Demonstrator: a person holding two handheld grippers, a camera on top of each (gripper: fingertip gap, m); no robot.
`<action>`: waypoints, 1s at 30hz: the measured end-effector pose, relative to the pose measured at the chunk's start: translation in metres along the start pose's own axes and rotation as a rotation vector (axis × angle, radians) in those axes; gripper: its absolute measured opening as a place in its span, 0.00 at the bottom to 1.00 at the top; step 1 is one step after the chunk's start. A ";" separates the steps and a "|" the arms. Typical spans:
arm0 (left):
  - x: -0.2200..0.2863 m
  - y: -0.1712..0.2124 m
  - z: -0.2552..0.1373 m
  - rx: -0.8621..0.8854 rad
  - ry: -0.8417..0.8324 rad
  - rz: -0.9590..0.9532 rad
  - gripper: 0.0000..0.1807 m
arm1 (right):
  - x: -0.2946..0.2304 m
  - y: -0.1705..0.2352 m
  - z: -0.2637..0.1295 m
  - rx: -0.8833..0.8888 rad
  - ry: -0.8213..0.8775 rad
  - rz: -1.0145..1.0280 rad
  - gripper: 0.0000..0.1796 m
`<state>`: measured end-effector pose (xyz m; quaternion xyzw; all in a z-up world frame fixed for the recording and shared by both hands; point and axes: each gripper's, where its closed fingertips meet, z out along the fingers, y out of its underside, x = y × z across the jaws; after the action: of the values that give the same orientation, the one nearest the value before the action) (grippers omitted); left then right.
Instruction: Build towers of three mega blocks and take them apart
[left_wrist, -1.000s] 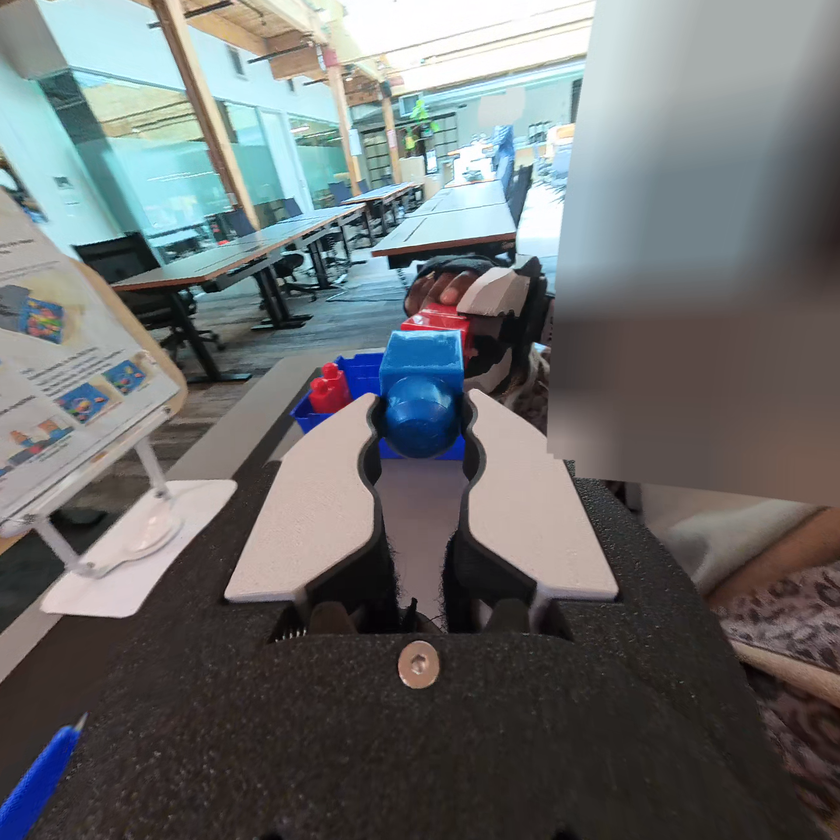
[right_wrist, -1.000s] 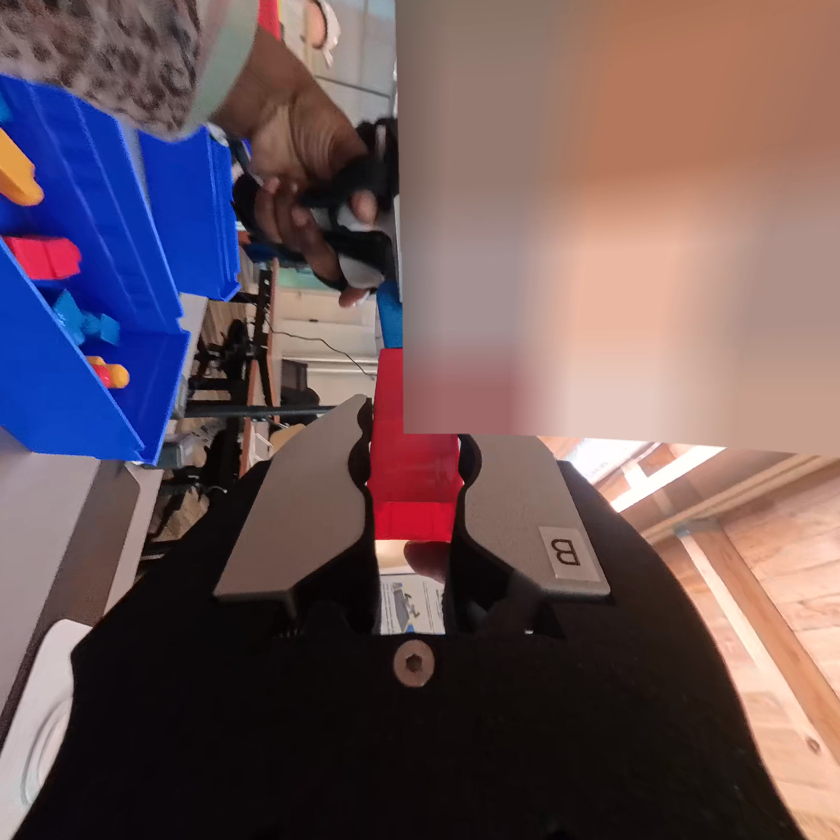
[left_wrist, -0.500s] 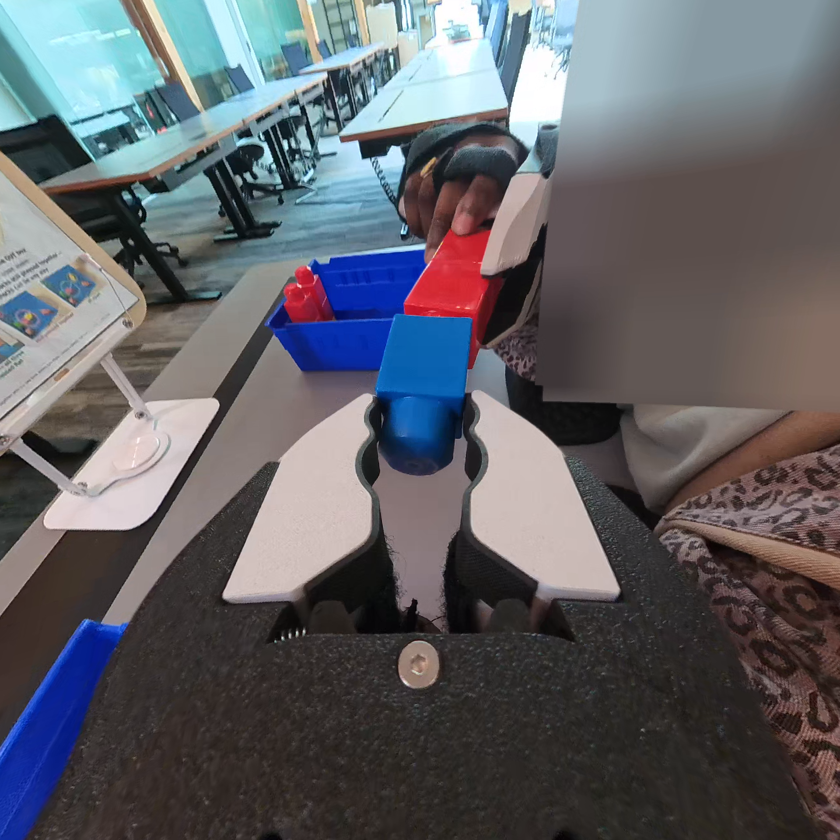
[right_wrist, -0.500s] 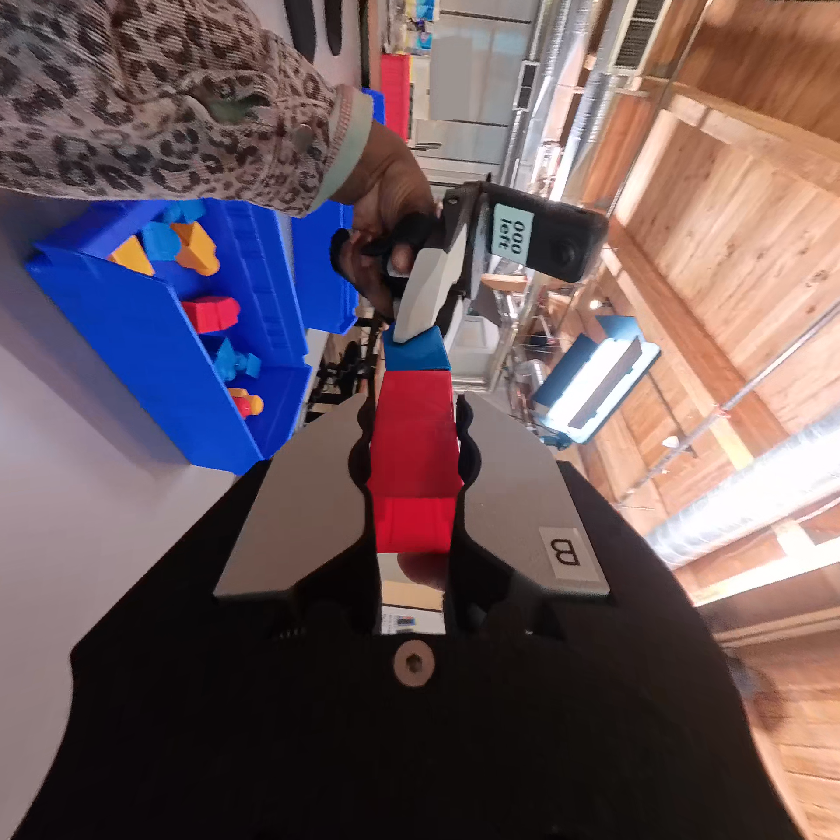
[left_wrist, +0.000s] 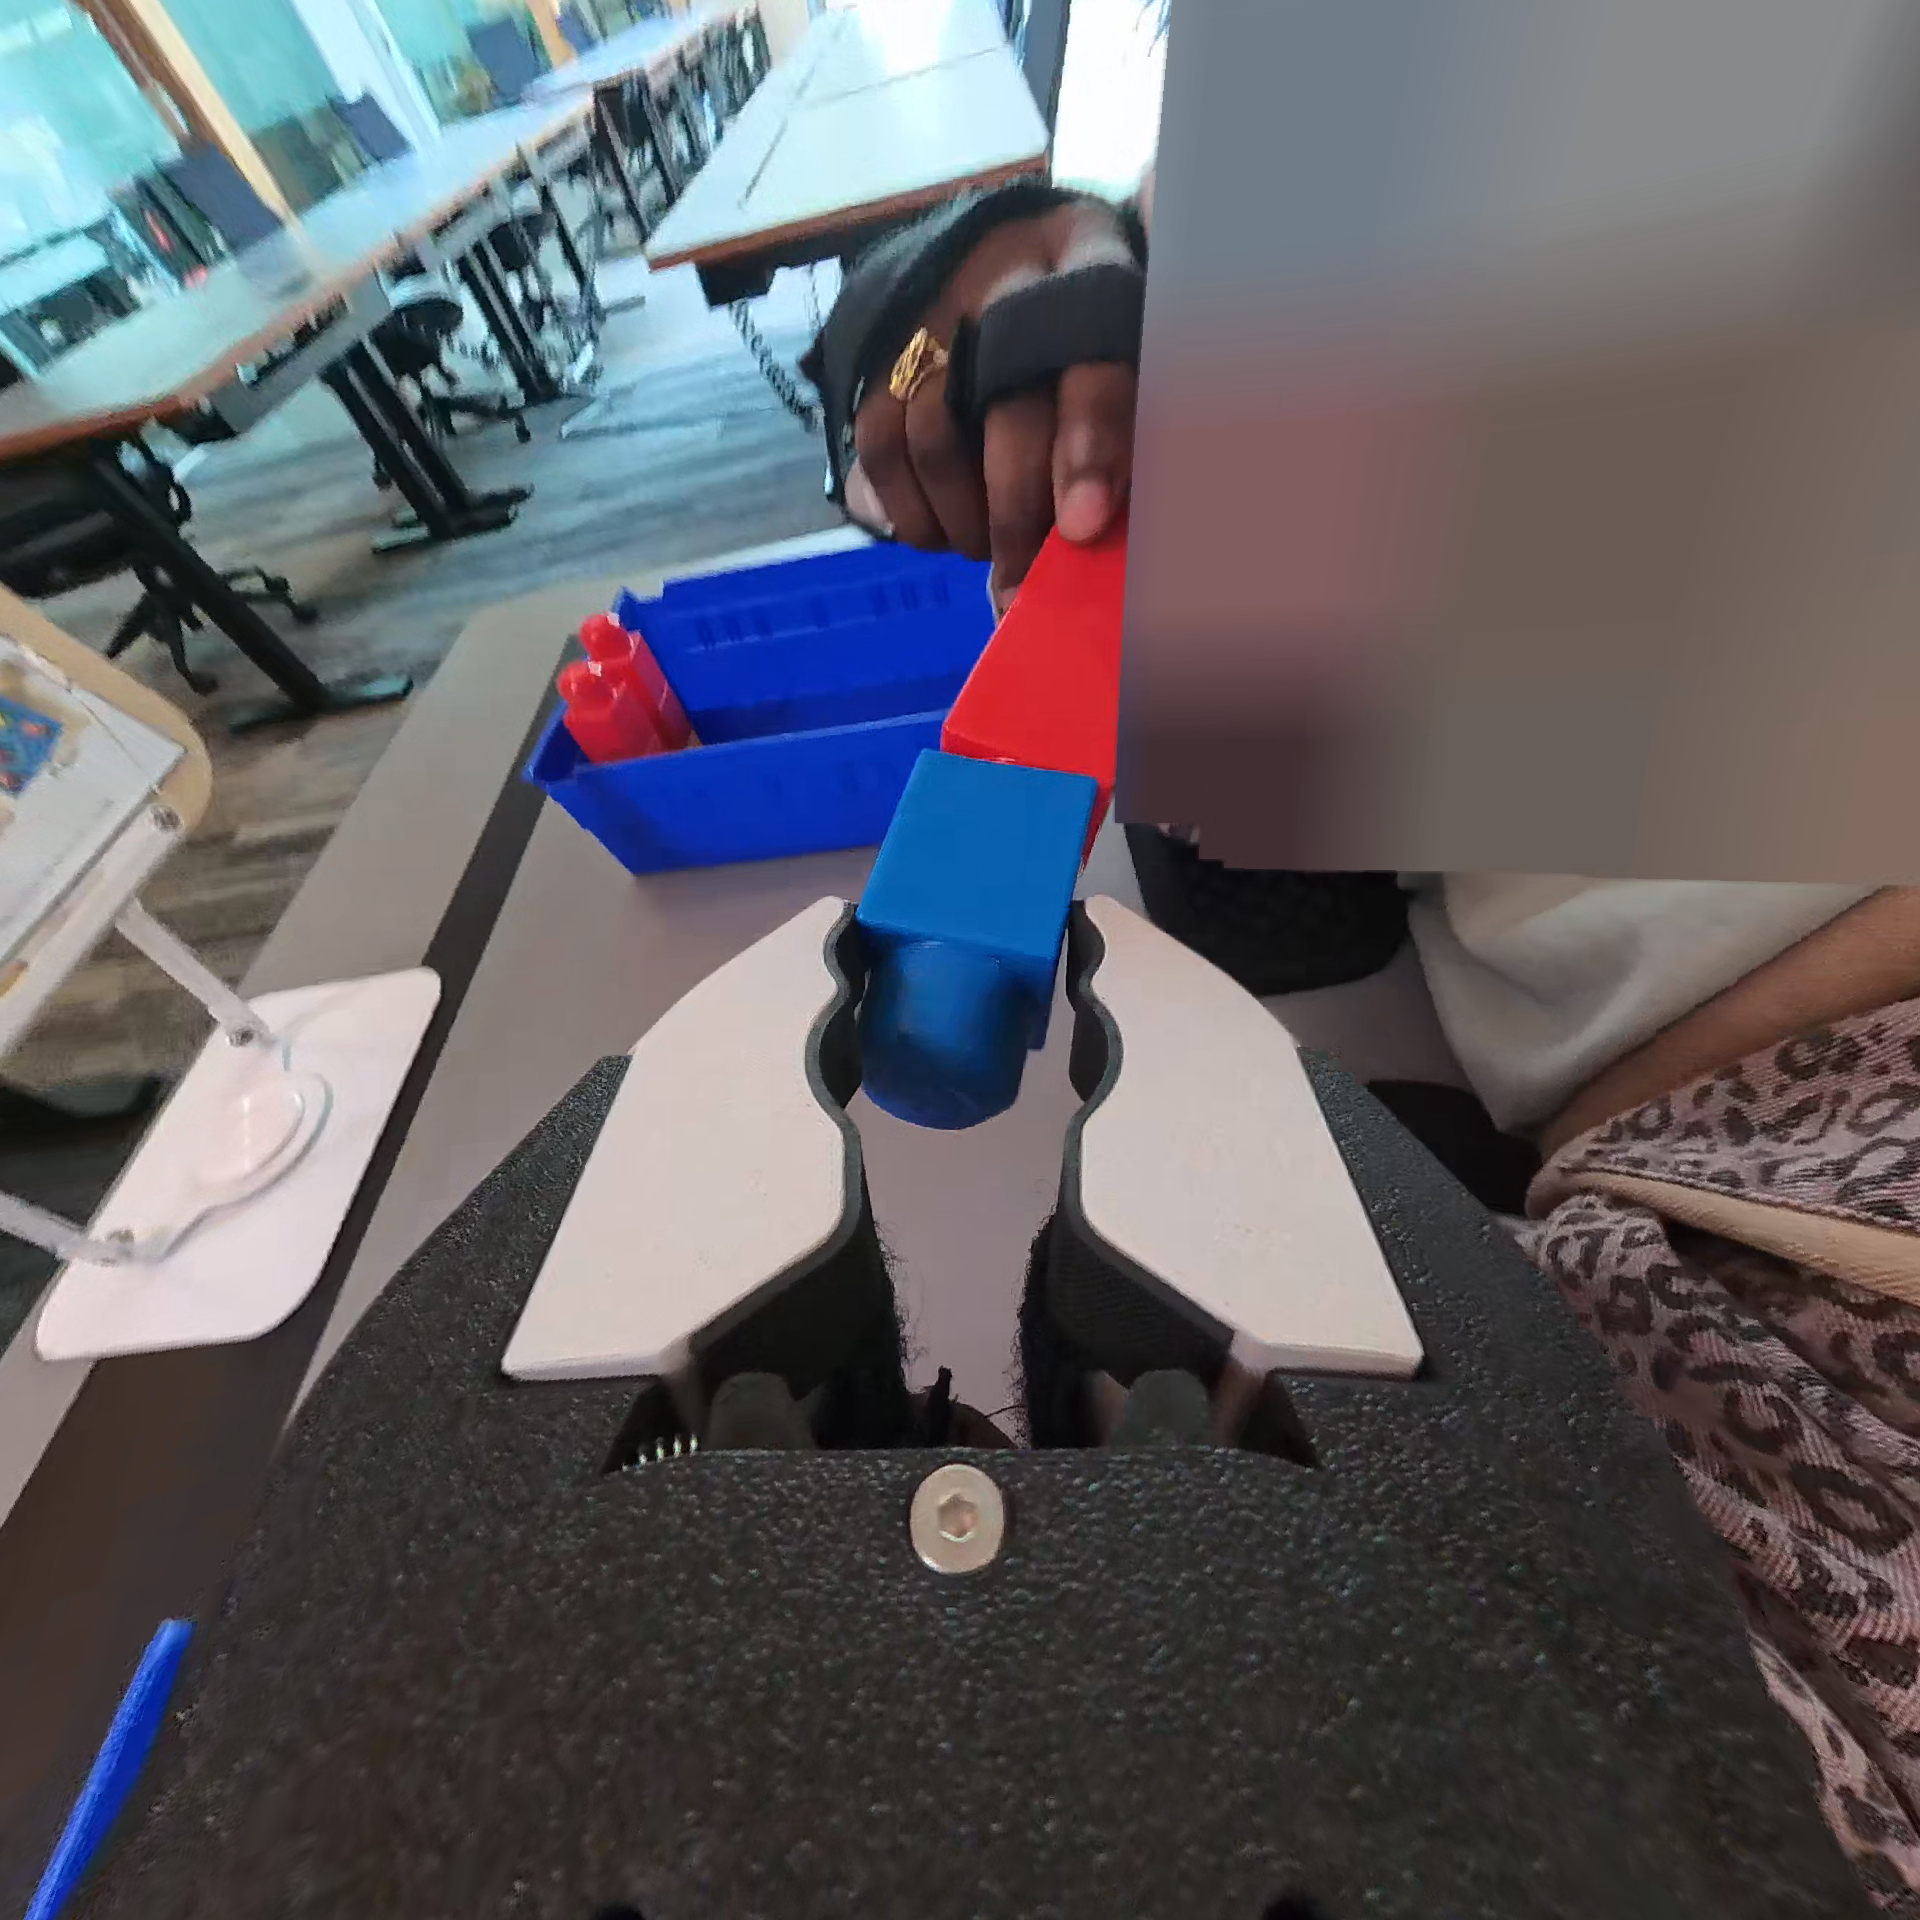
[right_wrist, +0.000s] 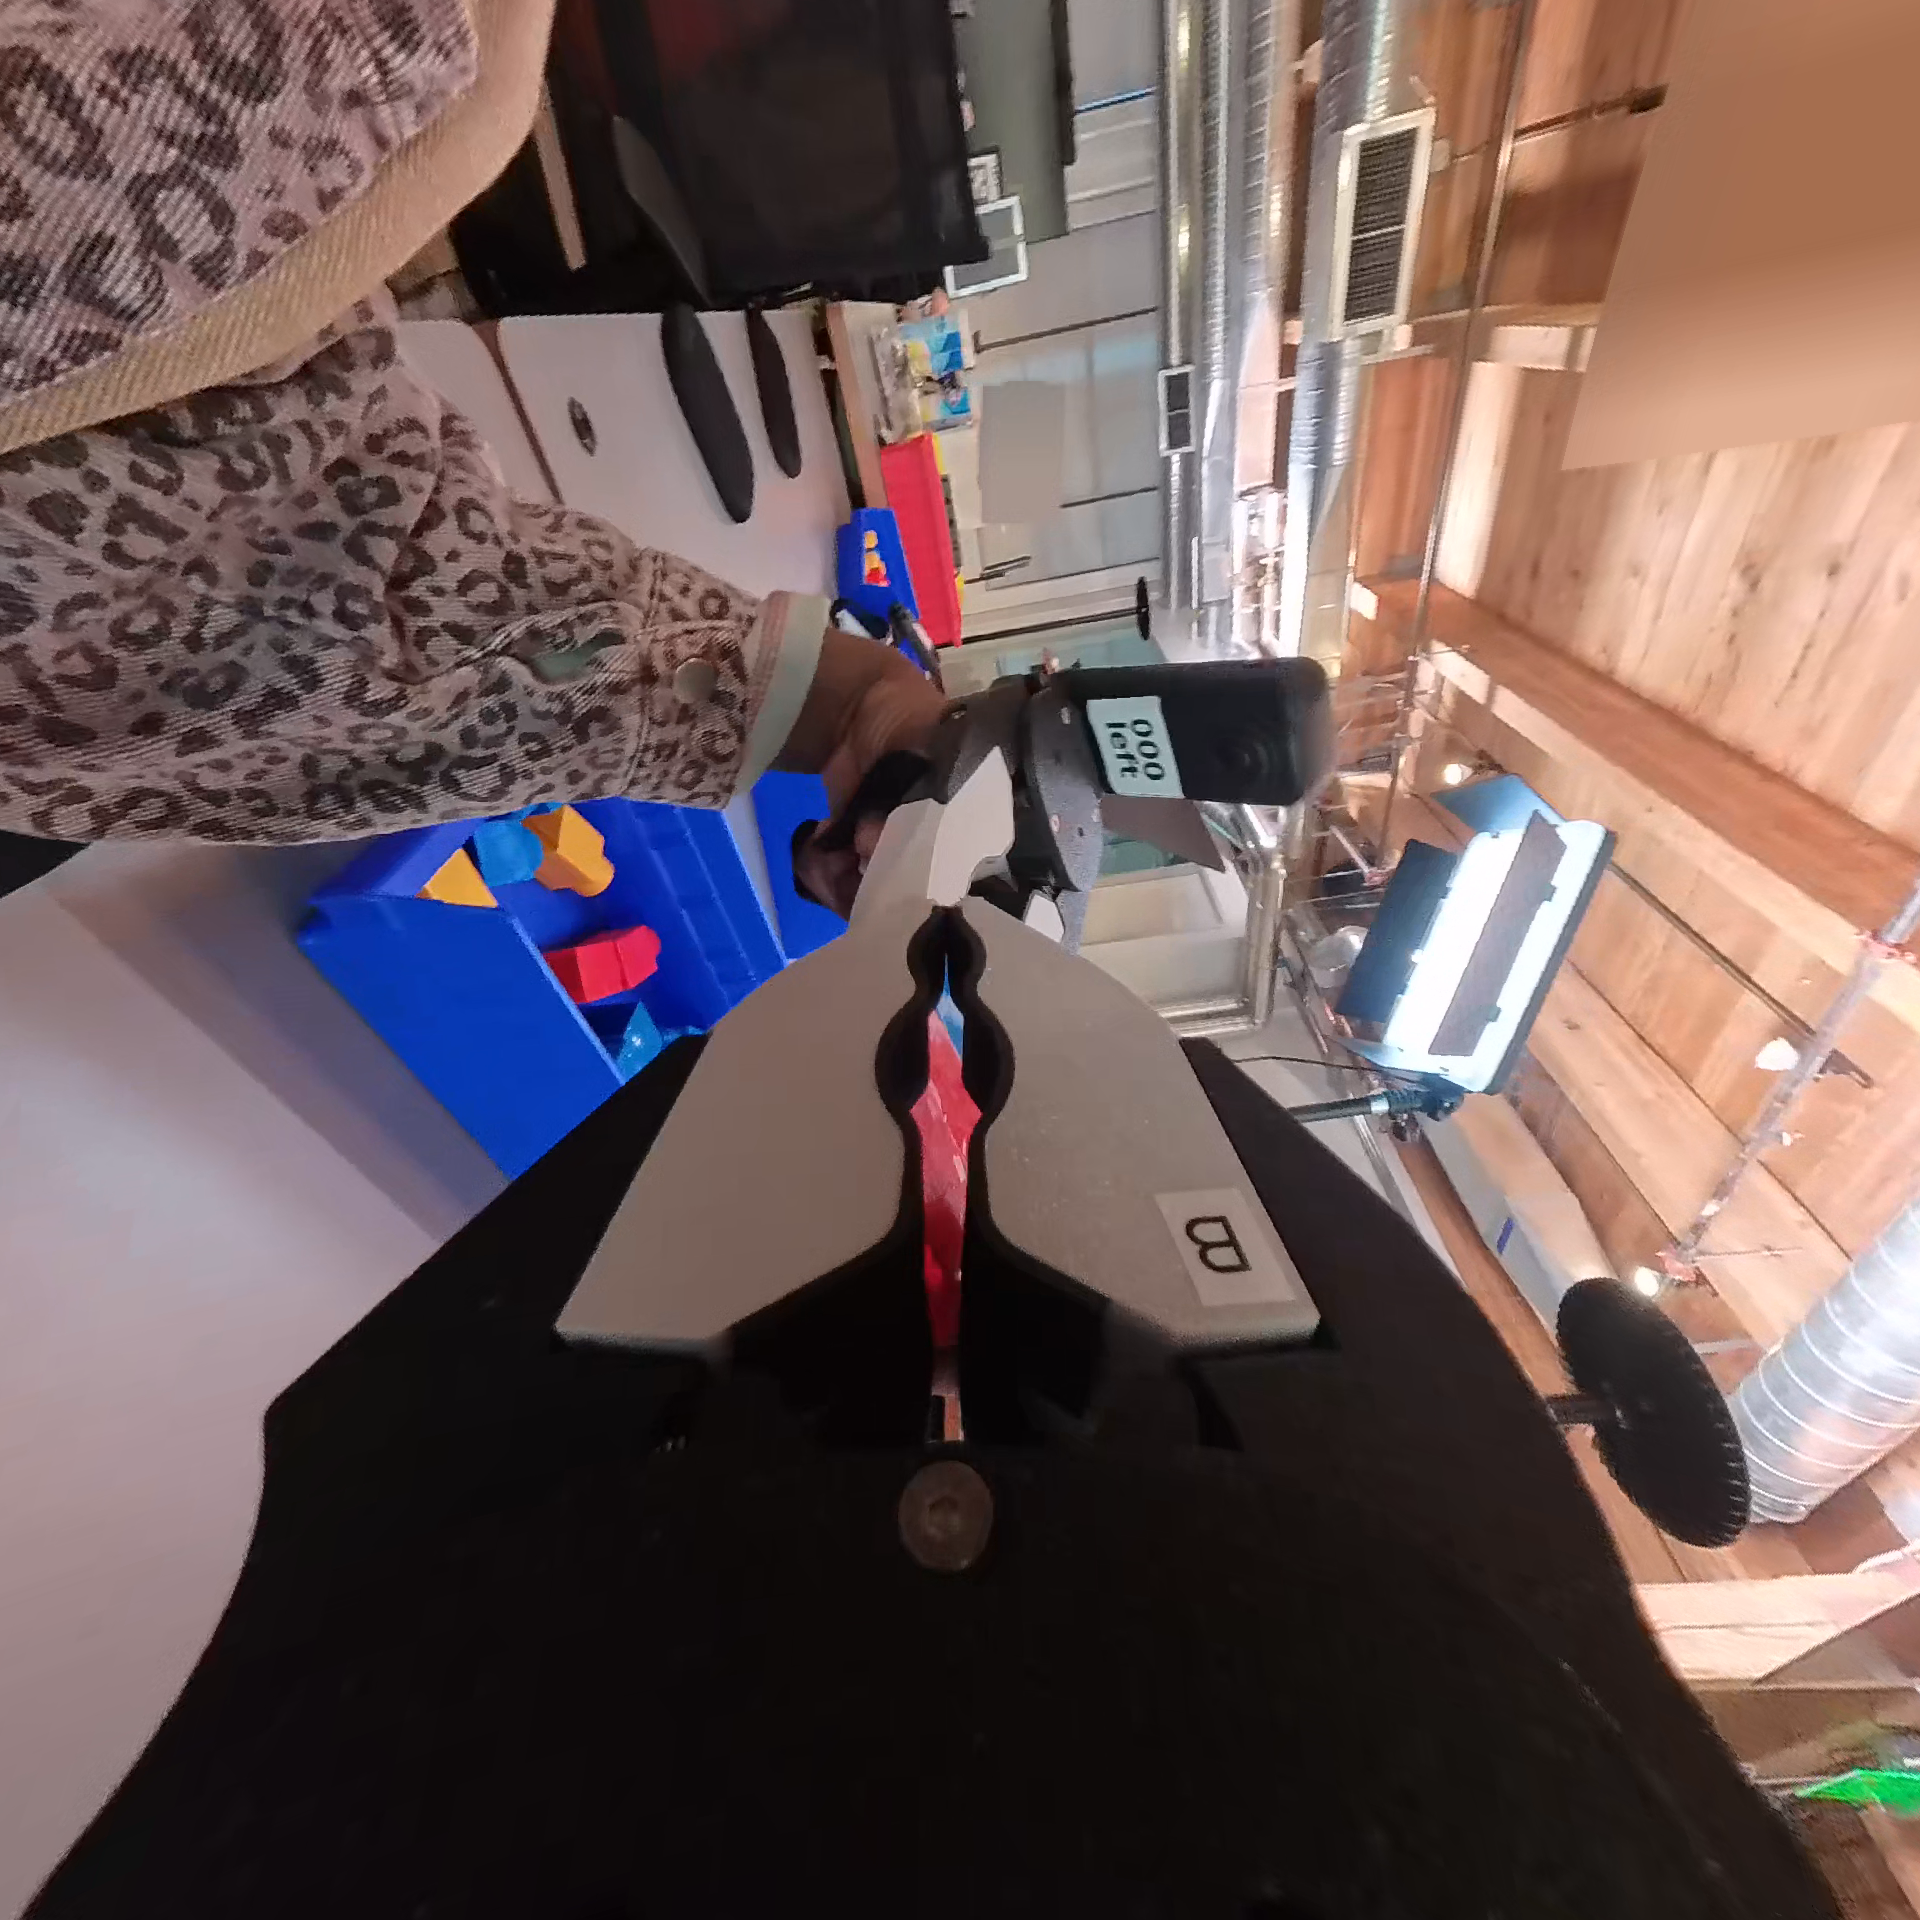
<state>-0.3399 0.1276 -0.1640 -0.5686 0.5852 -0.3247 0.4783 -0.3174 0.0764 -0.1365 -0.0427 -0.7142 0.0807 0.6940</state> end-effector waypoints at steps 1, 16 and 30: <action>0.003 -0.006 -0.003 0.047 0.018 0.012 0.20 | 0.003 -0.001 -0.002 0.010 0.017 0.005 0.00; -0.047 -0.034 -0.047 0.433 -0.181 -0.084 0.19 | 0.021 0.083 -0.001 0.169 0.076 1.079 0.62; -0.055 -0.044 0.007 0.385 -0.068 -0.130 0.19 | -0.031 0.113 0.053 0.175 0.047 1.272 0.20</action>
<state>-0.3237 0.1762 -0.1151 -0.5139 0.4579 -0.4413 0.5757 -0.3749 0.1788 -0.1877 -0.4030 -0.5246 0.5336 0.5269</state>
